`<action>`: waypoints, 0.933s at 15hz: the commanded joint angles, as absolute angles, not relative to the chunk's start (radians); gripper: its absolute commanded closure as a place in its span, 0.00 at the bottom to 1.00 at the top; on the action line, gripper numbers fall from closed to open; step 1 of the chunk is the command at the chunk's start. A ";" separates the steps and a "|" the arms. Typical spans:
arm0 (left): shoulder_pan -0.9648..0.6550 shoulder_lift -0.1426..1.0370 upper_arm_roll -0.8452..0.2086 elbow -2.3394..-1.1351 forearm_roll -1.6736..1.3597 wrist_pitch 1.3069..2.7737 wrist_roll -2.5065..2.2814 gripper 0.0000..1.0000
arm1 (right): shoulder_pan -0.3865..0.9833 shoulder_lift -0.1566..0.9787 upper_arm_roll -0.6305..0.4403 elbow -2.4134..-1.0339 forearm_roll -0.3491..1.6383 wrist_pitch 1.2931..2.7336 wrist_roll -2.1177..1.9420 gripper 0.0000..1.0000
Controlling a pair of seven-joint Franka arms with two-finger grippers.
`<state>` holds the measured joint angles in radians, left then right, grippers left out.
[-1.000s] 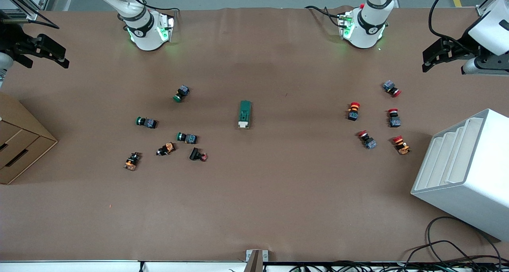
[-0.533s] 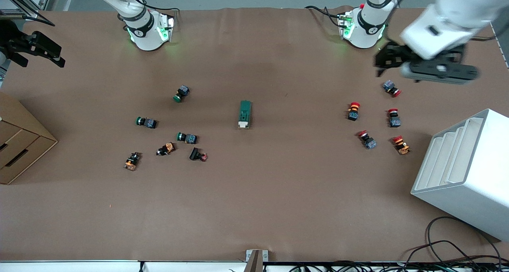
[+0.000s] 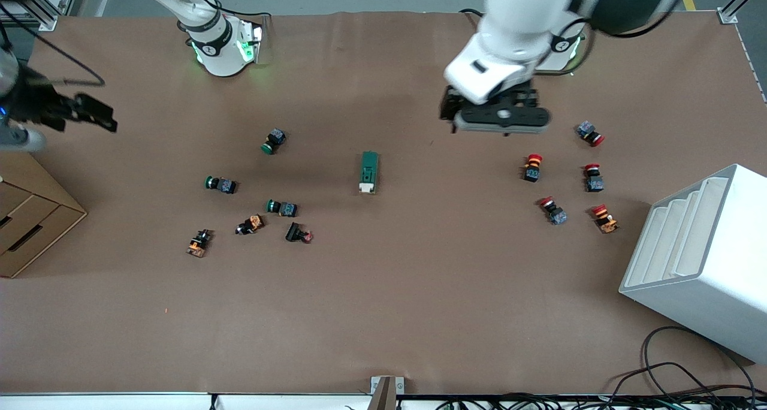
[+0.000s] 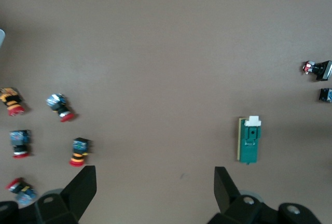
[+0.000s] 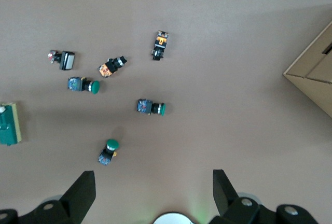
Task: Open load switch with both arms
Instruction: 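Move the left gripper over the green switch and lower onto it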
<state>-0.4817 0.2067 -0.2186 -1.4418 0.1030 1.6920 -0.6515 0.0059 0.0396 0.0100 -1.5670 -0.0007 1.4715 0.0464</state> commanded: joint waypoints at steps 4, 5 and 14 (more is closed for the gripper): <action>-0.708 0.356 -0.215 -1.431 0.331 1.741 -0.940 0.01 | 0.008 0.132 0.008 -1.537 -0.112 1.538 0.008 0.00; -0.731 0.383 -0.215 -1.431 0.350 1.762 -1.009 0.01 | 0.014 0.132 0.009 -1.542 -0.113 1.548 0.017 0.00; -0.943 0.574 -0.216 -1.565 0.673 1.945 -1.572 0.01 | 0.133 0.204 0.017 -1.539 0.020 1.557 0.529 0.00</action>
